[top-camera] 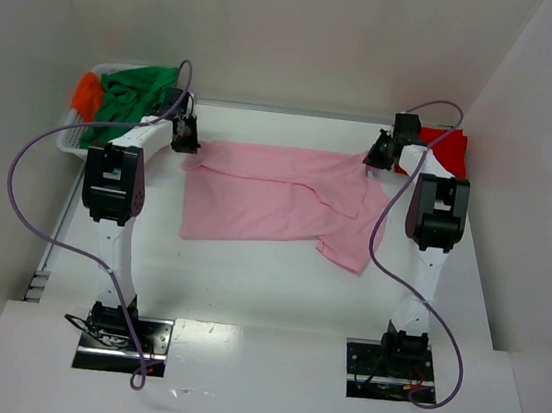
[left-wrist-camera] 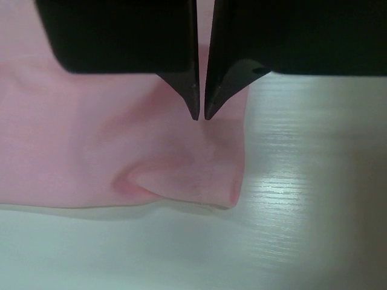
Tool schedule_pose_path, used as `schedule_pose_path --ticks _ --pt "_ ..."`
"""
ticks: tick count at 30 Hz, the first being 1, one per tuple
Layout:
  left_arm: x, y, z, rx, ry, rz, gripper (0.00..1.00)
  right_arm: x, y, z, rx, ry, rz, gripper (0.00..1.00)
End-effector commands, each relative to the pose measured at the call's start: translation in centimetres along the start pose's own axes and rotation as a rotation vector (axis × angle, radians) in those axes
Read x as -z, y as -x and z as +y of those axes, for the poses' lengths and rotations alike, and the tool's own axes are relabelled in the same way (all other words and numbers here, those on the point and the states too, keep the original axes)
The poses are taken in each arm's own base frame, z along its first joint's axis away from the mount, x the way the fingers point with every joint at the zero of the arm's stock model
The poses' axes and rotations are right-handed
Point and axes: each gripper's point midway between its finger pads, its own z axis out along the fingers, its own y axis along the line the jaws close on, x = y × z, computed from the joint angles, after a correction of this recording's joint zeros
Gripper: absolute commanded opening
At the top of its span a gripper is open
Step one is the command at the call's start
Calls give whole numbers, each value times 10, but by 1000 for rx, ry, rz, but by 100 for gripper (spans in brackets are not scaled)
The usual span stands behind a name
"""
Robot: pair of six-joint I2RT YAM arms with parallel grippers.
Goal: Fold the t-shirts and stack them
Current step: Fold the flattened tshirt in 1/3 of the way
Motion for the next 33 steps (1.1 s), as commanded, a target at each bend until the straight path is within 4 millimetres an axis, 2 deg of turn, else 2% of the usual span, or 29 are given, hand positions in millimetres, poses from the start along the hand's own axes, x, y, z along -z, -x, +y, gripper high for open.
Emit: schedule_pose_path --ticks 1,2,3,6,7,9,11,14,15,18,19,24,25,33 --pt "-7 8 8 39 10 -22 11 9 33 4 10 4 -73 0" --pt "-6 11 5 38 -2 -28 7 14 37 0 13 -1 -78 0" --pt "-10 5 4 49 -8 -7 4 18 41 3 15 3 -88 0" --pt "-12 5 4 49 -8 -7 4 27 50 3 13 5 -110 0" --pt "-12 5 4 49 -8 -7 7 28 53 6 15 19 -113 0" --pt "-12 6 6 58 4 -10 27 37 58 10 27 22 -123 0" --pt "-13 2 7 58 6 -1 40 40 61 12 38 25 -132 0" --pt "-13 2 7 58 6 -1 44 41 56 15 38 47 -112 0" --pt "-13 2 7 58 6 -1 44 44 62 15 44 62 -118 5" --pt "-13 2 7 58 6 -1 49 41 52 21 43 107 -80 14" --pt "-13 2 7 58 6 -1 49 39 46 20 40 110 -64 22" --pt "-2 13 5 56 6 -37 51 42 28 19 34 130 -28 31" --pt "2 13 10 64 12 -39 52 39 19 14 28 122 -7 33" --pt "13 18 14 60 13 -60 54 39 5 15 40 130 14 34"
